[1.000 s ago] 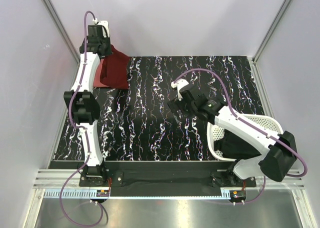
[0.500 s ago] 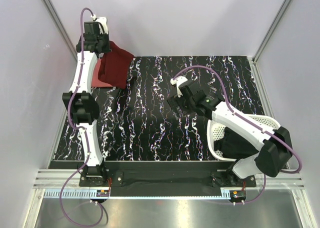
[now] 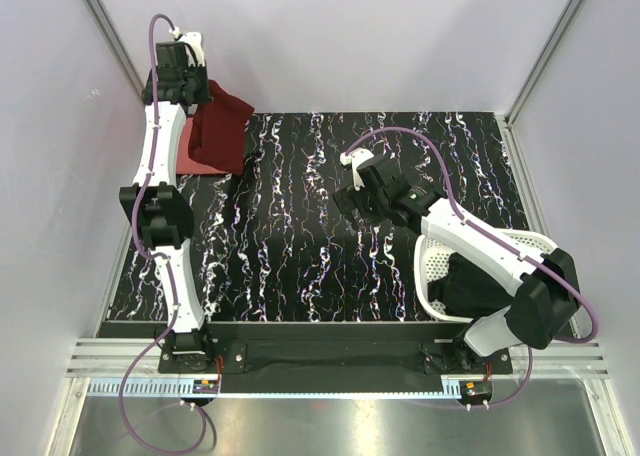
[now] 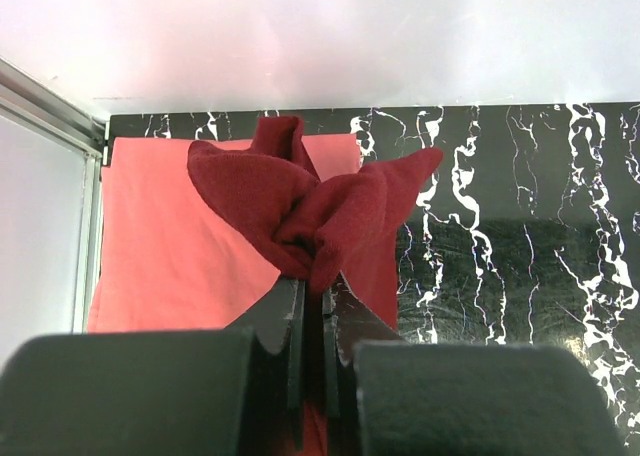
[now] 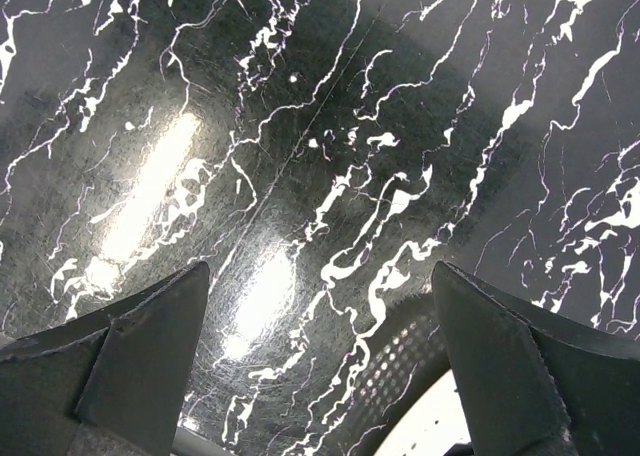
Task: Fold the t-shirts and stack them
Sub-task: Neatly place the folded tshirt to the corner
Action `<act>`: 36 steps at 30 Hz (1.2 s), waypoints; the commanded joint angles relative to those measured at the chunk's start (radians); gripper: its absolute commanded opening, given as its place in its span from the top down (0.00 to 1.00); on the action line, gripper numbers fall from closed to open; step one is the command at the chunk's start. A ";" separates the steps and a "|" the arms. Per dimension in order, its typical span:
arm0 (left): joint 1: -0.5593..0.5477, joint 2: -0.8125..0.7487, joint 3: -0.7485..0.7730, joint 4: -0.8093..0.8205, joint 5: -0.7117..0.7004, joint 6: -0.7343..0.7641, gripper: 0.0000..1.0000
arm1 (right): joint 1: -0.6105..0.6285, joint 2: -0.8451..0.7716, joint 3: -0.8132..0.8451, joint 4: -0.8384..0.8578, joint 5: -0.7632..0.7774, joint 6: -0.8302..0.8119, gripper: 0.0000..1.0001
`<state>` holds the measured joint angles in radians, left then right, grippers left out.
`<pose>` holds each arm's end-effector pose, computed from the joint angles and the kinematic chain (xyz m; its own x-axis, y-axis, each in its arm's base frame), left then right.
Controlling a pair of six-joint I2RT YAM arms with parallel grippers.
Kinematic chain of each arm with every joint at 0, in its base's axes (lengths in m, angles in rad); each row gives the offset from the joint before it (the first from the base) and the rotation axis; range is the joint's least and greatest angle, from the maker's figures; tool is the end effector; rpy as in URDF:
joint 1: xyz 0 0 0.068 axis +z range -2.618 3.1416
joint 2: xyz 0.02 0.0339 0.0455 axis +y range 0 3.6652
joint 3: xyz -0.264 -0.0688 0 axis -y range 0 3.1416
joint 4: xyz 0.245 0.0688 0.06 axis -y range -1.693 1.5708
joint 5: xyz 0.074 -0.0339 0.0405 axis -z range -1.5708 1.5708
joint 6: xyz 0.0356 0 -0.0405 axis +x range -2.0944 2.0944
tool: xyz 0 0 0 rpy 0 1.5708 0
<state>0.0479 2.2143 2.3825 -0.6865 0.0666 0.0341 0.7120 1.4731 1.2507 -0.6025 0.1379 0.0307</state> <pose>0.5046 0.0218 0.3706 -0.4942 0.0104 -0.8693 0.0268 0.9996 -0.0033 0.2459 0.2058 0.3005 -0.5735 -0.4548 -0.6814 -0.5592 0.8252 -0.0801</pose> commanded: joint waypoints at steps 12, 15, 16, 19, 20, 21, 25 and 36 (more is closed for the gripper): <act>0.024 0.051 0.070 0.146 0.038 0.073 1.00 | -0.031 0.044 0.076 0.004 -0.006 -0.005 0.00; 0.026 0.071 0.076 0.156 0.038 0.082 1.00 | -0.039 0.068 0.095 -0.008 -0.012 -0.006 0.00; 0.027 0.080 0.078 0.154 0.033 0.092 1.00 | -0.040 0.075 0.105 -0.013 -0.009 -0.008 0.00; 0.040 0.087 0.080 0.165 0.016 0.099 1.00 | -0.048 0.102 0.125 -0.019 -0.015 -0.008 0.00; 0.044 0.090 0.081 0.166 0.021 0.099 1.00 | -0.051 0.108 0.130 -0.020 -0.017 -0.003 0.00; 0.055 0.091 0.083 0.171 0.025 0.101 1.00 | -0.052 0.121 0.134 -0.020 -0.024 0.000 0.00; 0.086 0.111 0.090 0.185 0.050 0.092 1.00 | -0.063 0.154 0.171 -0.020 -0.034 0.008 0.00; 0.122 0.186 0.107 0.251 0.147 0.092 1.00 | -0.071 0.240 0.271 -0.048 -0.050 0.032 0.00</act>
<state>0.1669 2.3871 2.4344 -0.5529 0.1604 0.1120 0.6476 1.6974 1.4670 -0.6395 0.1097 0.0494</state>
